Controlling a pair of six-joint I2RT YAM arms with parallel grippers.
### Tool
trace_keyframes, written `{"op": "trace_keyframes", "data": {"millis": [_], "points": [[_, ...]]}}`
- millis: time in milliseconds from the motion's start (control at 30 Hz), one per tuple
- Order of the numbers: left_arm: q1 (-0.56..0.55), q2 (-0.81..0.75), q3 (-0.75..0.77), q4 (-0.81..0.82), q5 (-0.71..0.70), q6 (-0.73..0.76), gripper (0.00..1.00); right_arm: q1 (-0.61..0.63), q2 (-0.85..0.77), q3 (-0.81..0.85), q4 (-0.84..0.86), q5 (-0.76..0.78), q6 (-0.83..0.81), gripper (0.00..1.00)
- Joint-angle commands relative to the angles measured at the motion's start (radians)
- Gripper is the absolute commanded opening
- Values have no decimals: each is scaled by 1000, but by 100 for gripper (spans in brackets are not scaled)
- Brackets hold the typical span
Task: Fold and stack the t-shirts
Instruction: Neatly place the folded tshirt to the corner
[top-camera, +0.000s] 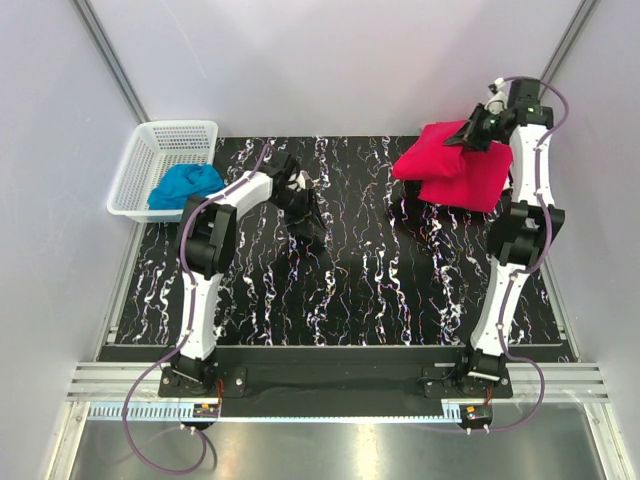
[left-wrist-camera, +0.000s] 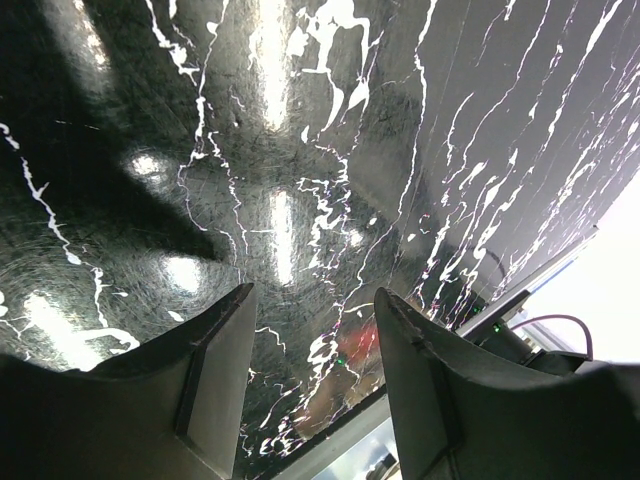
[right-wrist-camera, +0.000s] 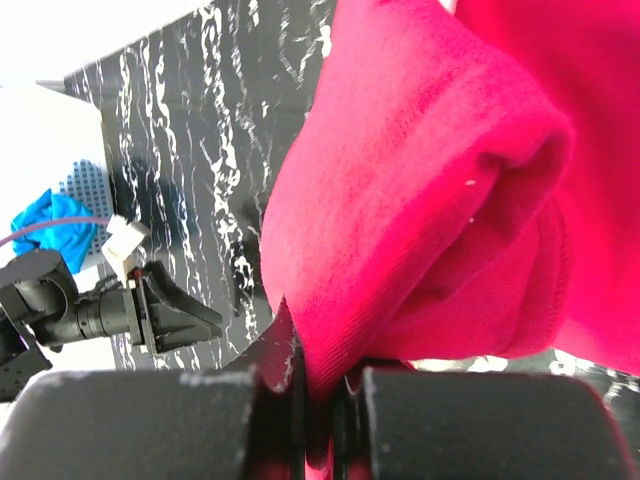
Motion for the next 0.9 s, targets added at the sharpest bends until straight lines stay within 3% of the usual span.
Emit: {"op": "trace_keyframes", "data": {"millis": [0, 533, 867], "points": [[-6, -26, -6, 9, 12, 25, 54, -42, -63, 45, 45, -50, -15, 0], [-36, -1, 2, -2, 27, 16, 54, -186, -68, -11, 57, -61, 14, 0], [-55, 3, -1, -6, 24, 14, 53, -223, -35, -87, -1, 55, 45, 0]]}}
